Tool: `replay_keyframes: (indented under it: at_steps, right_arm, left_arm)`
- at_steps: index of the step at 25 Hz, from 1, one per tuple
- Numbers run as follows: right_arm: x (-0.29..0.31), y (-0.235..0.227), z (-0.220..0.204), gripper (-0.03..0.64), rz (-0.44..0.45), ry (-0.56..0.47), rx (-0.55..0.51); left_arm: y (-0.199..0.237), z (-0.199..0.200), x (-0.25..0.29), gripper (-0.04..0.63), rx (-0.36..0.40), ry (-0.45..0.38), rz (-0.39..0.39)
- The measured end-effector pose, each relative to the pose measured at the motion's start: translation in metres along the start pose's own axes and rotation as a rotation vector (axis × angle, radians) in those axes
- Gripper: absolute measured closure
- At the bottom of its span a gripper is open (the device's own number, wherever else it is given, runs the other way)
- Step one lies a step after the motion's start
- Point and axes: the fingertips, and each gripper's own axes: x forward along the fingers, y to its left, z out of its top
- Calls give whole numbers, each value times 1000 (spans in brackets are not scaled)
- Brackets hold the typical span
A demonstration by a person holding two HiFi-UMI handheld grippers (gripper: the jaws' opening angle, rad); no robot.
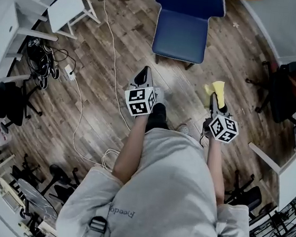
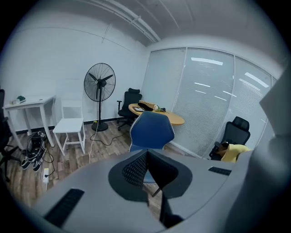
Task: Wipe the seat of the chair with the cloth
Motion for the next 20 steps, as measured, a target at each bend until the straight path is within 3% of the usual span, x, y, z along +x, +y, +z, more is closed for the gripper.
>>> replay_keyframes:
  at_steps: [4, 10, 17, 20]
  right_arm:
    - [31, 7, 8, 545, -10, 27, 51]
    - [73, 10, 34, 545, -52, -2, -33]
    - [129, -5, 78, 543, -8, 13, -51]
    - [169, -13, 85, 543, 31, 30, -35]
  left_arm:
    - [18, 0, 27, 569, 8, 83, -39]
    - [46, -4, 53, 569, -14, 111, -94]
    - [46, -2, 87, 569, -51, 119, -142]
    - [41, 1, 108, 569, -29, 122, -162]
